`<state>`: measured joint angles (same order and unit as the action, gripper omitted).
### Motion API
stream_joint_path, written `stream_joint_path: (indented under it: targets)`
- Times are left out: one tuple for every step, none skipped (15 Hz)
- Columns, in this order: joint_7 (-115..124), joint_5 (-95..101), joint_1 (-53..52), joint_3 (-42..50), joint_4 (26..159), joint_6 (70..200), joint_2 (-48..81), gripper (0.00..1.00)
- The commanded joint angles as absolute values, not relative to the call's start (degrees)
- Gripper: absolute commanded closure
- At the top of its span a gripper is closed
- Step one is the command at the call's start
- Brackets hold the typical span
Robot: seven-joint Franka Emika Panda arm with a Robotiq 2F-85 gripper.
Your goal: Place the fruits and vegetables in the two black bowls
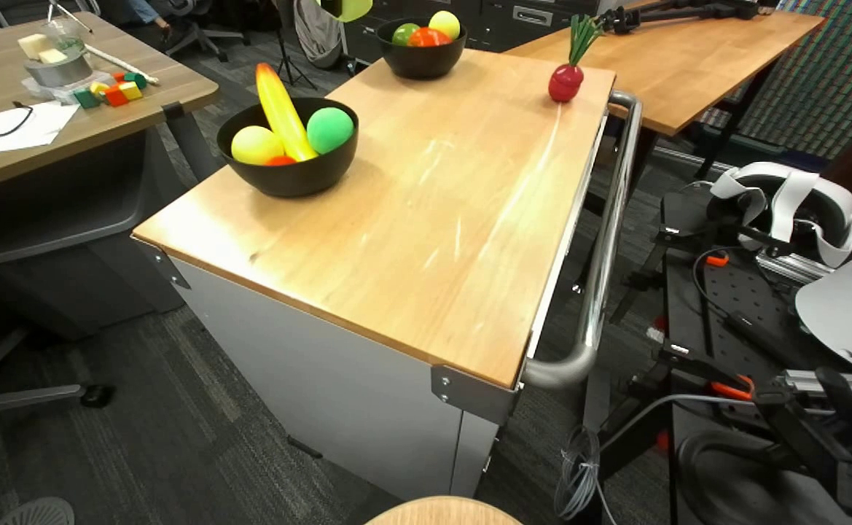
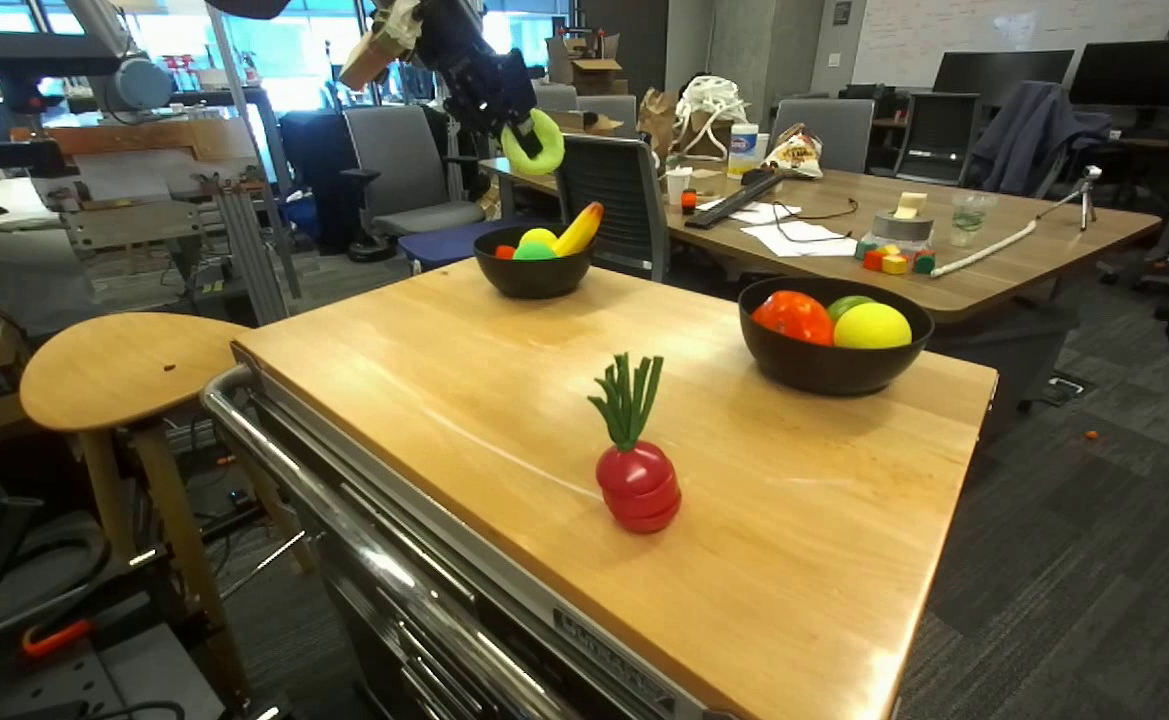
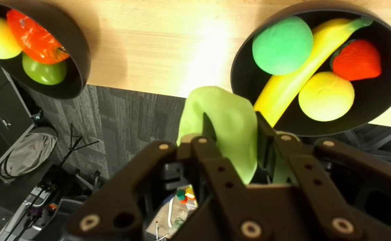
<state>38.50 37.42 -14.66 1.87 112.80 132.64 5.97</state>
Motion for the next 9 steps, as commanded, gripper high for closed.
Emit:
stream_joint_path:
  targets:
    - [36.33,37.53,-12.54,-1.23,110.19,131.65,8.37,0.93]
    - [36.28,37.82,-12.44,-1.54,109.94,131.98,9.01,0.93]
    - [36.08,37.69,-12.38,-1.8,109.58,132.05,9.64,0.93]
    - [36.07,38.07,-12.41,-1.9,109.14,132.53,10.3,0.93]
    - [35.97,38.15,-12.51,-1.97,108.62,132.44,10.88,0.93]
    - [35.84,37.99,-12.6,-2.02,107.95,132.43,11.59,0.93]
    - [35.73,37.87,-12.63,-2.02,107.49,132.76,12.14,0.93]
    - [35.43,37.73,-12.72,-2.07,106.86,133.07,12.82,0.93]
    - [35.14,37.75,-12.85,-2.08,106.33,132.92,13.38,0.93]
